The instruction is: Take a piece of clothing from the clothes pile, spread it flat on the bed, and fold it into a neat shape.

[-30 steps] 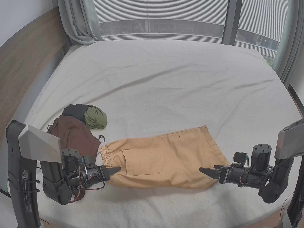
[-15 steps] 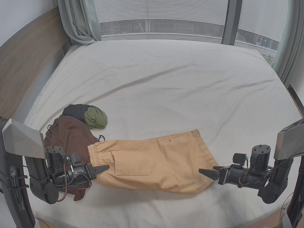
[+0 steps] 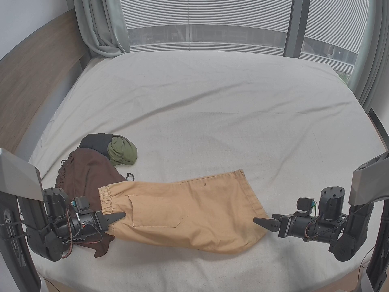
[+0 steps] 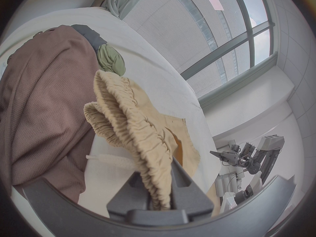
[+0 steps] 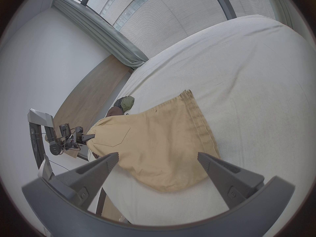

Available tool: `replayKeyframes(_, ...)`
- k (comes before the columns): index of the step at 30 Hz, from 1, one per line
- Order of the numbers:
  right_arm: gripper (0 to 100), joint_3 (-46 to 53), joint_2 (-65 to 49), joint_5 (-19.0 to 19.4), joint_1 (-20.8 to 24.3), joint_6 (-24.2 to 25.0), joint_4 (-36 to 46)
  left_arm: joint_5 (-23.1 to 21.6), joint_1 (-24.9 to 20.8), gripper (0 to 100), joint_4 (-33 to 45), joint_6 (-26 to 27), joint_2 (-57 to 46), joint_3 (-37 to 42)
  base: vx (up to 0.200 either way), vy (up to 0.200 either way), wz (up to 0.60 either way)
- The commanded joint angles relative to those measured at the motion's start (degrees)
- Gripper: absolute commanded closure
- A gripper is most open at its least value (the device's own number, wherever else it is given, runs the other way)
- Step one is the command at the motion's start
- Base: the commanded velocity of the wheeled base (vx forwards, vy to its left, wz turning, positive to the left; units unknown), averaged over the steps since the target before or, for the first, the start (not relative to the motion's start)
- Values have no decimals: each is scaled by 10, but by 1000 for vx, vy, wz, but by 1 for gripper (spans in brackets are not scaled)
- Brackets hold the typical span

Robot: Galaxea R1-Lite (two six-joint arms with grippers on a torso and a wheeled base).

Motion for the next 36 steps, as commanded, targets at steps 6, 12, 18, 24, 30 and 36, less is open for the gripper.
replayKeyframes(6,0,0,8,0,1,0,-1,4,-57,100,-1,-6,-2,-44,0,0,0)
replayKeyframes(12,0,0,7,0,-1,0,-1,23,-122,100,-1,-34,-1,-94,0,0,0)
replayKeyframes(18,0,-1,7,0,-1,0,-1,51,-184,100,0,-66,4,-148,0,0,0)
replayKeyframes(24,0,-1,6,0,-4,0,-1,60,-232,100,1,-113,13,-195,0,0,0)
replayKeyframes(30,0,-2,6,0,-6,-1,-1,74,-262,100,1,-128,39,-227,0,0,0)
replayKeyframes(36,0,-6,2,0,-7,-1,-1,74,-293,100,2,-131,67,-263,0,0,0)
